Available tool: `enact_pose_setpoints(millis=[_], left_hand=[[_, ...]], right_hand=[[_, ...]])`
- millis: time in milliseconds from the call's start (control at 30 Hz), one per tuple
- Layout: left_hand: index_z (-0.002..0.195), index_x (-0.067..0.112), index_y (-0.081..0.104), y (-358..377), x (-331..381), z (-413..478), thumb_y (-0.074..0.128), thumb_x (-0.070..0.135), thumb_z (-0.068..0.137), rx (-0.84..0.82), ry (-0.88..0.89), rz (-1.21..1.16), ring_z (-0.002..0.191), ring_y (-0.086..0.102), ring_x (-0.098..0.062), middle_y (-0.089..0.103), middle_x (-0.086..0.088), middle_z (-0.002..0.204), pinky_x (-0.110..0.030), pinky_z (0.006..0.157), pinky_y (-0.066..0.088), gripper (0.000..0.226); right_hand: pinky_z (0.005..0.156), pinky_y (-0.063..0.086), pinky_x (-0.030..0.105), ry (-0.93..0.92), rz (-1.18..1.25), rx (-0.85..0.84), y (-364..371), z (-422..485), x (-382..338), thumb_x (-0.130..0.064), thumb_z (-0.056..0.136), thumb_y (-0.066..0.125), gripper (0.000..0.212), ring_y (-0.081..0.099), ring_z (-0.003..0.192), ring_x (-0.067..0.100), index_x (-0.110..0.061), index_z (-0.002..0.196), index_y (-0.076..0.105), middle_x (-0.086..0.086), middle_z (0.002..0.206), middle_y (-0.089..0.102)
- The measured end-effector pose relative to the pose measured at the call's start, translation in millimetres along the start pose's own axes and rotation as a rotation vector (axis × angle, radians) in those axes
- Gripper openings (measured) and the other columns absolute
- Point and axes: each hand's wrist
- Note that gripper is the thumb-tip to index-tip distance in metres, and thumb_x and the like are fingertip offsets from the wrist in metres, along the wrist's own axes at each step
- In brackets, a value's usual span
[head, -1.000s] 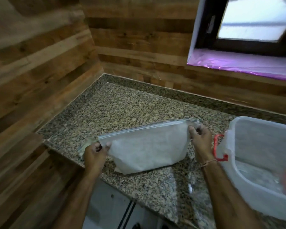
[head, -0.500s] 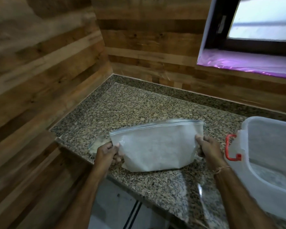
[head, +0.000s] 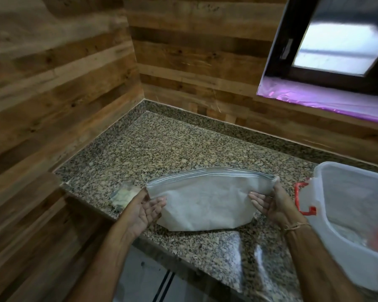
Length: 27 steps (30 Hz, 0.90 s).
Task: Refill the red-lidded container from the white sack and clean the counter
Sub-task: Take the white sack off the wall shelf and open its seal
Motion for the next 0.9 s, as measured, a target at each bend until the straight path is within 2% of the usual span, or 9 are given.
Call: enact_pose_setpoints(millis=[67, 133, 233, 400, 500, 633, 700, 800, 900], left_hand=[[0.113, -0.005, 0.063, 1, 7, 1, 0.060, 0.009, 0.099, -0.005, -0.043, 0.031, 0.071, 0.071, -0.021, 0.073, -0.018, 0.096, -0.022, 0.048, 0.059, 0.019], [0.122, -0.001, 0.063, 0, 12, 2, 0.056, -0.002, 0.098, -0.046, -0.078, 0.084, 0.080, 0.063, -0.018, 0.069, -0.014, 0.104, -0.020, 0.048, 0.057, 0.025], [0.118, 0.004, 0.067, -8, 15, 4, 0.052, -0.008, 0.098, -0.073, -0.055, 0.167, 0.089, 0.062, -0.022, 0.069, -0.015, 0.114, -0.021, 0.048, 0.057, 0.028], [0.100, 0.008, 0.069, -29, 1, 5, 0.052, -0.009, 0.098, -0.070, 0.061, 0.295, 0.090, 0.060, -0.021, 0.063, -0.014, 0.121, -0.018, 0.054, 0.057, 0.024], [0.131, 0.012, 0.063, -44, -7, 10, 0.049, -0.006, 0.101, -0.161, -0.004, 0.349, 0.099, 0.063, -0.022, 0.062, -0.010, 0.133, -0.020, 0.063, 0.059, 0.038], [0.146, 0.011, 0.052, -48, 0, 25, 0.041, 0.053, 0.103, -0.179, -0.239, 0.292, 0.099, 0.074, -0.028, 0.068, -0.015, 0.132, -0.032, 0.060, 0.064, 0.061], [0.137, 0.010, 0.061, -38, 8, 31, 0.035, 0.080, 0.086, -0.271, -0.354, 0.387, 0.093, 0.077, -0.033, 0.071, -0.021, 0.125, -0.039, 0.063, 0.065, 0.091], [0.130, 0.007, 0.064, -22, 13, 41, 0.044, 0.081, 0.083, -0.335, -0.406, 0.462, 0.087, 0.077, -0.040, 0.069, -0.029, 0.122, -0.050, 0.067, 0.065, 0.090], [0.134, 0.006, 0.061, -20, 10, 58, 0.056, 0.068, 0.084, -0.330, -0.386, 0.543, 0.106, 0.073, -0.040, 0.071, -0.024, 0.124, -0.059, 0.095, 0.056, 0.080]], right_hand=[[0.043, 0.059, 0.028, 0.023, -0.028, 0.023, 4, -5, -3, -0.043, 0.105, 0.048, 0.050, 0.074, 0.051, 0.019, 0.001, 0.125, 0.060, 0.014, 0.063, 0.075], [0.043, 0.058, 0.025, 0.007, -0.055, 0.029, 6, -6, -4, -0.022, 0.104, 0.052, 0.033, 0.072, 0.048, 0.016, -0.002, 0.129, 0.061, 0.013, 0.062, 0.074], [0.040, 0.054, 0.020, -0.042, -0.108, 0.014, 2, -3, -5, -0.006, 0.107, 0.045, 0.030, 0.069, 0.047, 0.014, -0.006, 0.134, 0.058, 0.011, 0.068, 0.076], [0.057, 0.057, 0.028, -0.385, -0.418, 0.186, -6, -4, 25, 0.000, 0.102, 0.053, 0.028, 0.068, 0.097, 0.031, -0.014, 0.094, 0.075, 0.017, 0.115, 0.070], [0.064, 0.052, 0.024, -0.384, -0.598, 0.219, -6, -6, 37, 0.005, 0.098, 0.050, 0.036, 0.065, 0.106, 0.028, -0.018, 0.095, 0.077, 0.012, 0.127, 0.067], [0.064, 0.053, 0.024, -0.248, -0.952, 0.197, 2, -12, 12, -0.022, 0.101, 0.062, 0.022, 0.065, 0.088, 0.018, -0.008, 0.107, 0.077, 0.008, 0.120, 0.071], [0.083, 0.057, 0.036, -0.195, -1.098, 0.194, 14, -8, 1, -0.049, 0.097, 0.062, 0.051, 0.069, 0.094, 0.030, -0.001, 0.110, 0.074, 0.019, 0.116, 0.073], [0.095, 0.052, 0.040, -0.071, -1.318, 0.203, 35, 2, -6, -0.075, 0.086, 0.056, 0.079, 0.066, 0.106, 0.035, -0.003, 0.116, 0.068, 0.018, 0.117, 0.069], [0.086, 0.053, 0.038, 0.048, -1.451, 0.185, 48, 7, -4, -0.086, 0.073, 0.060, 0.081, 0.066, 0.091, 0.028, -0.011, 0.101, 0.066, 0.008, 0.103, 0.068]])
Point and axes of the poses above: each hand's wrist, its own z-axis towards the middle knuckle, its own y-axis out of the palm, x = y × z
